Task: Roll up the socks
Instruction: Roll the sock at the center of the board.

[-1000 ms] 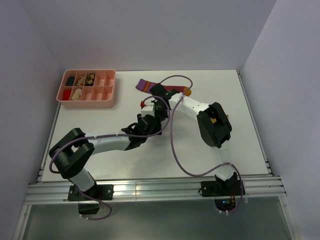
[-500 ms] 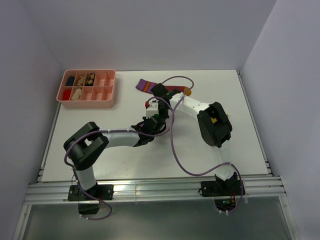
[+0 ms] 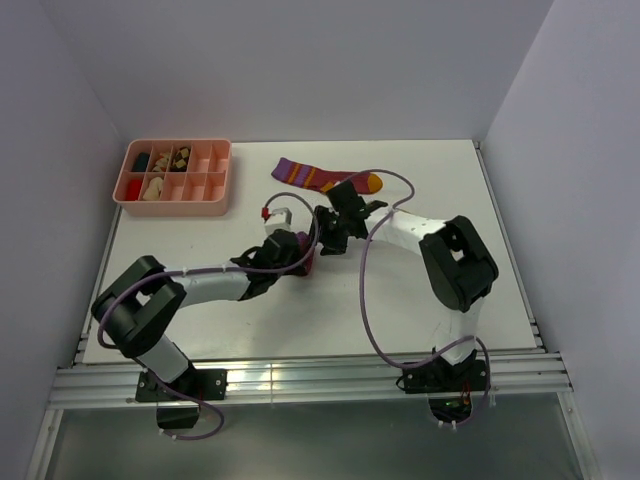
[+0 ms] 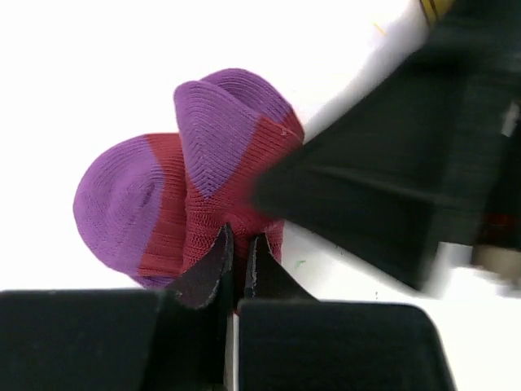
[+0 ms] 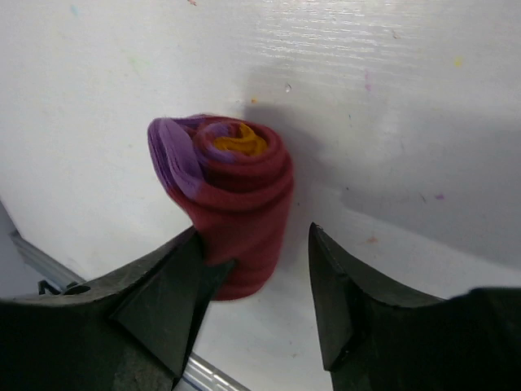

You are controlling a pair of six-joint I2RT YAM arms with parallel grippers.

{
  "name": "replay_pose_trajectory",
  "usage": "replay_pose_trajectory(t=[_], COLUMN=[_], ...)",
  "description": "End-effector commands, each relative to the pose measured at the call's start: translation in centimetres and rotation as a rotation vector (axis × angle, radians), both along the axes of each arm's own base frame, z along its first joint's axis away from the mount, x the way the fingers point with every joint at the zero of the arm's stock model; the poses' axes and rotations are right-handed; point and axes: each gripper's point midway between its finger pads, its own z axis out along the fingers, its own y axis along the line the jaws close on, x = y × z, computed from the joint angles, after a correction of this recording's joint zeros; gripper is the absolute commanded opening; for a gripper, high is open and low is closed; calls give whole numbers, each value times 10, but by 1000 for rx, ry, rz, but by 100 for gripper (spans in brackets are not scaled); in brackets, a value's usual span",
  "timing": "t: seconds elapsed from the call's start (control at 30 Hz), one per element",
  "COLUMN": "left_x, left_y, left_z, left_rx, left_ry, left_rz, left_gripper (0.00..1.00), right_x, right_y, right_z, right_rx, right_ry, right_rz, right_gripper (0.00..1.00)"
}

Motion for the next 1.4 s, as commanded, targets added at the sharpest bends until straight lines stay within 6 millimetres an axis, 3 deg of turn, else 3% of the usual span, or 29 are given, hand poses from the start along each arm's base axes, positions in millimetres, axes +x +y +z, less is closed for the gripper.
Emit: replay_pose_trajectory(t=[0.0, 0.03, 0.1, 0.17, 0.53, 0.9, 1.1, 1.2, 1.23, 1.3, 1.33, 1.37], left_x=[-21, -28, -22, -28, -42, -49, -51, -50, -48, -45, -41, -42], left_y=[27, 29, 40, 52, 73, 83, 85, 84, 84, 85, 85, 87], left_z=[-27, -27, -27, -33, -61, -86, -91, -93, -92, -90, -88, -88], left_rx=[-82, -134, -196, -272, -457, -487, -507, -497, -486, -469, -454, -437], left_ry=[168, 202, 222, 277, 451, 539, 560, 563, 555, 543, 526, 526], left_rz=[7, 4, 45, 76, 172, 211, 210, 197, 188, 182, 169, 172], left_gripper=[1, 1, 1, 1, 1, 1, 1, 1, 2, 10, 21, 27], right_x=[28, 29, 27, 23, 1, -3, -4, -4, -4, -3, 2, 3], right_y=[5, 5, 7, 10, 44, 56, 60, 61, 60, 55, 51, 50], right_z=[60, 62, 67, 60, 26, -12, -24, -24, -23, -21, -18, -17], right_rx=[173, 195, 221, 236, 294, 314, 342, 352, 348, 316, 286, 266], right_ry=[-183, -206, -229, -213, -154, -72, -67, -74, -76, -86, -117, -122], right_rz=[-60, -61, -45, -23, 88, 105, 119, 126, 125, 131, 128, 129], right_gripper=[65, 67, 74, 78, 79, 75, 60, 37, 21, 7, 0, 0])
